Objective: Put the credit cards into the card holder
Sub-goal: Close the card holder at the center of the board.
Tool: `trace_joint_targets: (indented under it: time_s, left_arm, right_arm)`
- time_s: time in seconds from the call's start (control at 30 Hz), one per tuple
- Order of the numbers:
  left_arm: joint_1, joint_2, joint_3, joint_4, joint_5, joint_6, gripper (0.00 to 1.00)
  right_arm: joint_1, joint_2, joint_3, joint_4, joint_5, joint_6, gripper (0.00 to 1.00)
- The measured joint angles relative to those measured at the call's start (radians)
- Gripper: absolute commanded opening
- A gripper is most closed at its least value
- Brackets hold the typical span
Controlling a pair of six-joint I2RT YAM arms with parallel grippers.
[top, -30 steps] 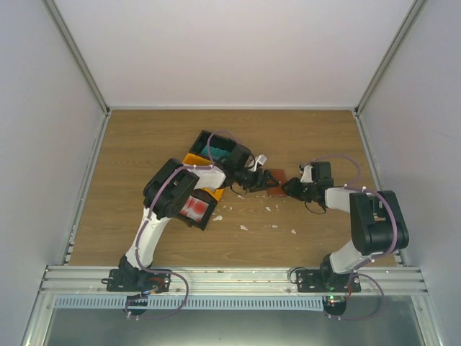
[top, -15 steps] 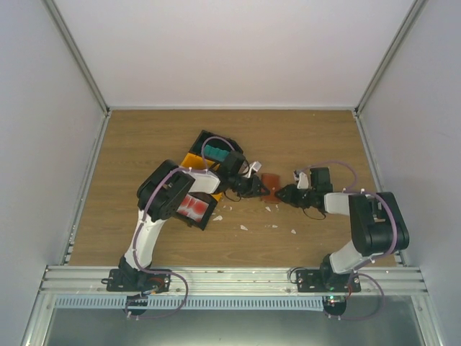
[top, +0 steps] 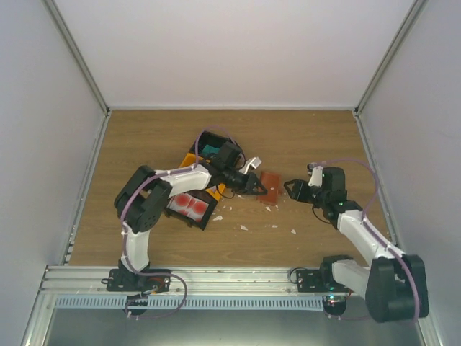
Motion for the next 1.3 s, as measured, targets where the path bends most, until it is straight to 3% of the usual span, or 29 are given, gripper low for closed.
trace_joint_targets:
  time_s: [0.37,0.63,1.03,1.3]
  left_arm:
    - [0.121,-0.161,0.012,-0.177,0.177,0.017,0.00]
    - [0.161,-0.183,0.006,-0.190,0.241,0.018,0.00]
    - [0.159,-0.212,-0.032,-0.205,0.296,0.047,0.00]
    - [0.158,-0.217,-0.039,-0.209,0.300,0.063,0.00]
  right_arm:
    - [0.111,-0.186,-0.048,0.102,-0.146,-0.080,0.60]
    - [0.174,-0.139,-0.051,0.134,-0.148,-0.109,0.60]
    - [0.220,-0.067,0.011,0.143,0.022,-0.100,0.54]
    - [0.224,-0.071,0.016,0.091,0.275,0.008,0.53]
